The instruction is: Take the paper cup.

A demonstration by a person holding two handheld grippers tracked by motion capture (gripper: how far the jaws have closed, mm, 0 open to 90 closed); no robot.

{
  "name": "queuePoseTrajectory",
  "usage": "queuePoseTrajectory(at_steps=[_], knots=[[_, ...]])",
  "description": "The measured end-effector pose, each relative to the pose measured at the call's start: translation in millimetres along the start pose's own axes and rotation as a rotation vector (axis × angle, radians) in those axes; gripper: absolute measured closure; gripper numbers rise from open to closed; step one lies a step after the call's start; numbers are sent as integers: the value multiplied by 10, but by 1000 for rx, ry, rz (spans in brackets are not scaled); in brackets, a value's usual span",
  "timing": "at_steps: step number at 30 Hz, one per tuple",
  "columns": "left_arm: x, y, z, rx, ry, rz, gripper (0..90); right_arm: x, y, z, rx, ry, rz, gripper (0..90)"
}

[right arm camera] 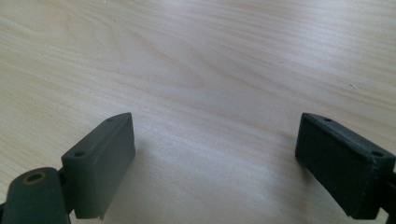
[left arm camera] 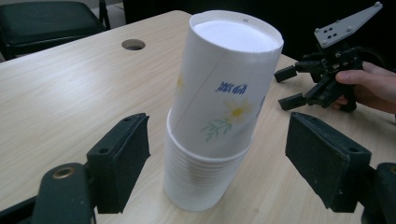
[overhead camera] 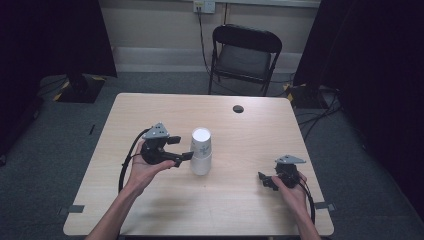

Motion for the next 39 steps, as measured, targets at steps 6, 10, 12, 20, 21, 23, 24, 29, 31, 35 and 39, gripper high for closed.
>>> queuePoseTrajectory(at_steps=[6, 10, 12, 20, 21, 23, 24, 29, 31, 35, 39], knots=[[74, 75, 103, -10, -8, 20, 202, 0, -1, 0, 0, 0, 1, 114], [78, 129, 160, -11, -24, 37, 187, 0, -1, 0, 0, 0, 1, 114], [90, 143, 190, -15, -26, 36, 179, 0, 0, 0, 1, 0, 0, 114], [111, 72, 368, -9, -38, 29, 157, 0, 0, 0, 1, 0, 0, 114], [98, 50, 400, 1, -48, 27, 157, 0, -1, 0, 1, 0, 1, 114], [97, 45, 422, 2, -46, 32, 158, 0, -1, 0, 2, 0, 1, 114], [97, 45, 422, 2, -46, 32, 158, 0, -1, 0, 2, 0, 1, 114], [91, 47, 509, 1, -51, 40, 159, 0, 0, 0, 2, 0, 0, 114], [78, 76, 555, 1, -65, 56, 159, 0, 0, 0, 2, 0, 0, 114], [146, 63, 547, 2, -50, 52, 197, 0, -1, 0, 2, 0, 0, 114], [163, 57, 558, 0, -73, 59, 226, 1, 0, 1, 2, 0, 0, 114]])
Point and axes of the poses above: each handheld gripper's, and its own axes: z roughly forward along the jaws, x roughly out of its top, y roughly to its right, the point moved 8 cm from there along z, roughly forward along the jaws, and after that the axes turned 13 degrees about -z, right-handed, at the moved point
